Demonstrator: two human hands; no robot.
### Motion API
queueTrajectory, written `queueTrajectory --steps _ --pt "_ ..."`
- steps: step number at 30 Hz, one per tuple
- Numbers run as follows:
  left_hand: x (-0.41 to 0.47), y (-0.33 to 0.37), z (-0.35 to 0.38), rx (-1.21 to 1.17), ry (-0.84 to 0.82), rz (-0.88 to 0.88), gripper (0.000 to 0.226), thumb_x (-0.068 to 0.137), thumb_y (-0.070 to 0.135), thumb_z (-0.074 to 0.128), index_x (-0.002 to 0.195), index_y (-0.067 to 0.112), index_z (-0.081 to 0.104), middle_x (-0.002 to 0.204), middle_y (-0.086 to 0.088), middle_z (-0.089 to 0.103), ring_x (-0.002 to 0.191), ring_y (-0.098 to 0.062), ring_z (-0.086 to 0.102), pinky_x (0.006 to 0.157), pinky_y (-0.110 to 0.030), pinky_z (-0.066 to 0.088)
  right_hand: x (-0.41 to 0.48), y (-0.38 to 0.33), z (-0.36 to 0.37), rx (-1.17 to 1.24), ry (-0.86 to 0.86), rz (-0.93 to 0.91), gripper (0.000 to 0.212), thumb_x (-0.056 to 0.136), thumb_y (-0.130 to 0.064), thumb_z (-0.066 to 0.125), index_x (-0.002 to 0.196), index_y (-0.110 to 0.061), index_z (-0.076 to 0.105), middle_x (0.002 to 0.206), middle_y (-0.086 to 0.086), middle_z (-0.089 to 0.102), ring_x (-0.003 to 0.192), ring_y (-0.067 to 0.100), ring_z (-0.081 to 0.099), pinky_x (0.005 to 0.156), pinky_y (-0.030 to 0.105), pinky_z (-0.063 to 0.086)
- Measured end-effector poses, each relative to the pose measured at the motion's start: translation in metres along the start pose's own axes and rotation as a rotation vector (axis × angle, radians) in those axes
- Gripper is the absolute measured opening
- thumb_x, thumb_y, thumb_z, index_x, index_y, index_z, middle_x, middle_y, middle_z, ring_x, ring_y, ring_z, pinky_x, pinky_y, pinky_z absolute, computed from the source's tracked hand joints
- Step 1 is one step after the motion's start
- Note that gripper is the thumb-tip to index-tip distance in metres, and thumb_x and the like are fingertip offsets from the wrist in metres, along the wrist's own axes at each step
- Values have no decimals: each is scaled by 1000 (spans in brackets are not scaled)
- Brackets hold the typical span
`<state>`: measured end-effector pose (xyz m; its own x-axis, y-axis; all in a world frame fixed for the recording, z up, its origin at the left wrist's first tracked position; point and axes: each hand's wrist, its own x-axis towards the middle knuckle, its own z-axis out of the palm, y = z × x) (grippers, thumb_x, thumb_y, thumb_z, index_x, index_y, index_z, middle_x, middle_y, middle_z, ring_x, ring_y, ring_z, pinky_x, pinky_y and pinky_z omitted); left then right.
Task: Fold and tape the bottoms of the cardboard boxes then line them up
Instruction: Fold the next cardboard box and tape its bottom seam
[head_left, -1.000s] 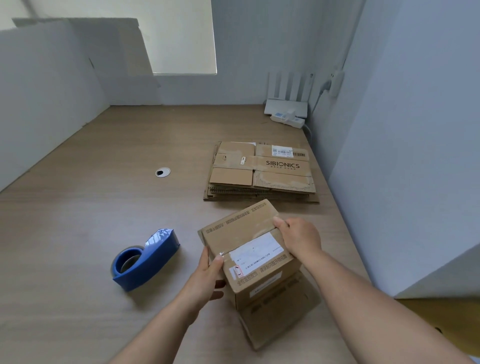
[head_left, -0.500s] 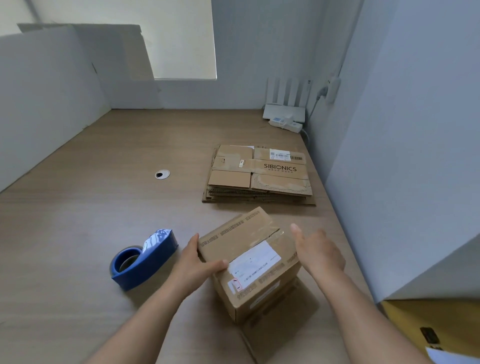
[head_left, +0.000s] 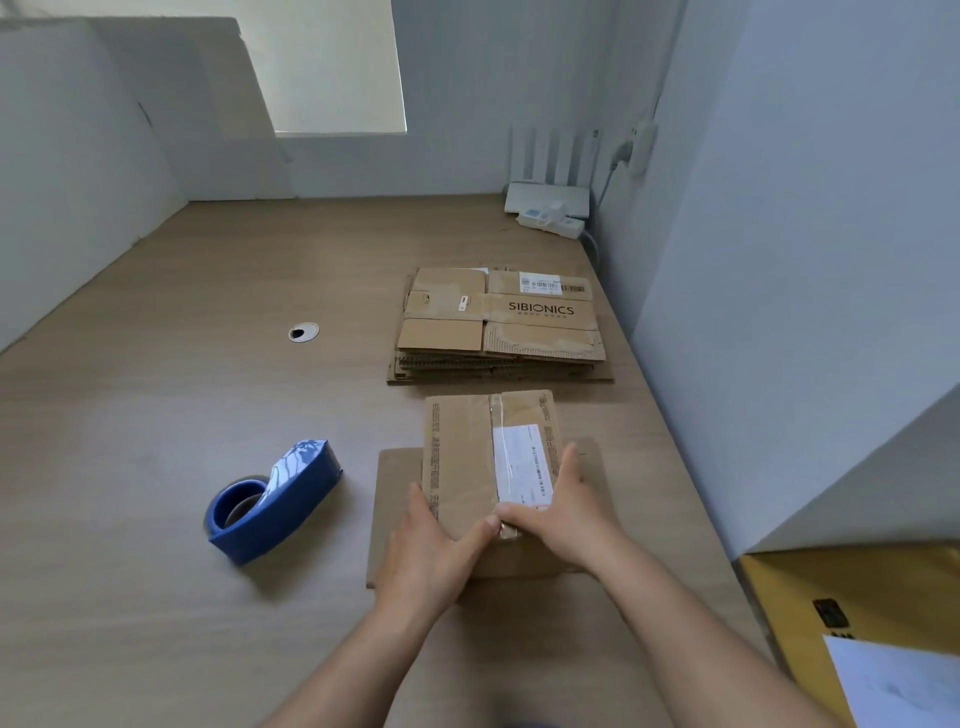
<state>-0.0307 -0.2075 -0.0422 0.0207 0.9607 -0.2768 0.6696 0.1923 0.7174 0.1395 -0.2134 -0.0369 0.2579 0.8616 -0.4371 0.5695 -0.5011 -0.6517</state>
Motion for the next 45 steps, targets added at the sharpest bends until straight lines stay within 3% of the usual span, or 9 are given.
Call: queueTrajectory --steps 4,12,16,19,23,27,33,40,45 --pt "8 2 0 -71 15 25 94 64 67 66 139 20 32 136 4 51 123 -18 50 97 -43 47 6 8 -5 179 -105 -92 143 50 -59 80 149 -25 -18 155 -4 24 137 16 32 113 39 31" --pt "26 3 -9 -71 -65 84 92 72 69 61 144 21 26 139 6 48 125 -17 49 100 -42 45 5 4 -14 179 -28 -177 108 78 -45 73 152 -18 -2 149 -4 32 131 11 36 106 25 31" --pt "35 -15 -41 23 40 115 84 86 63 48 150 16 22 148 -5 40 133 -22 41 107 -46 39 8 4 -19 50 274 -239 74 92 -46 53 150 -13 22 151 4 33 137 17 34 111 39 32" --pt "46 -33 -70 198 227 96 59 91 44 51 135 5 42 138 -13 48 126 -29 44 102 -44 39 10 -3 -19 -48 503 -346 47 96 -36 48 135 -11 48 127 5 53 115 20 51 95 38 45" --pt "61 -61 -96 375 274 -56 59 89 33 59 135 2 41 136 -16 46 125 -32 41 97 -42 38 12 -21 -9 -75 614 -552 36 87 -33 44 105 -11 67 96 2 63 87 22 58 73 27 44" --pt "72 -75 -104 476 207 -189 55 87 39 61 124 2 46 122 -13 53 113 -30 50 82 -38 43 16 -44 11 -136 651 -745 26 84 -28 46 83 -15 68 77 -3 63 67 13 55 63 22 43" --pt "88 -83 -114 487 147 -322 29 84 41 60 92 15 51 74 1 55 67 -17 51 55 -25 34 19 -77 42 -161 554 -831 25 83 -26 47 80 -13 67 75 0 64 67 18 59 61 24 46" --pt "99 -94 -126 584 83 -229 25 84 44 59 86 20 53 74 5 54 73 -16 54 56 -26 35 13 -90 56 -155 553 -834 21 84 -26 48 83 -15 67 77 -3 62 68 13 57 63 15 39" --pt "76 -84 -140 441 57 26 25 86 49 59 93 28 48 83 6 59 80 -18 56 65 -29 39 7 -93 50 16 532 -795 20 84 -28 56 85 -14 70 79 -3 64 68 7 55 65 20 44"
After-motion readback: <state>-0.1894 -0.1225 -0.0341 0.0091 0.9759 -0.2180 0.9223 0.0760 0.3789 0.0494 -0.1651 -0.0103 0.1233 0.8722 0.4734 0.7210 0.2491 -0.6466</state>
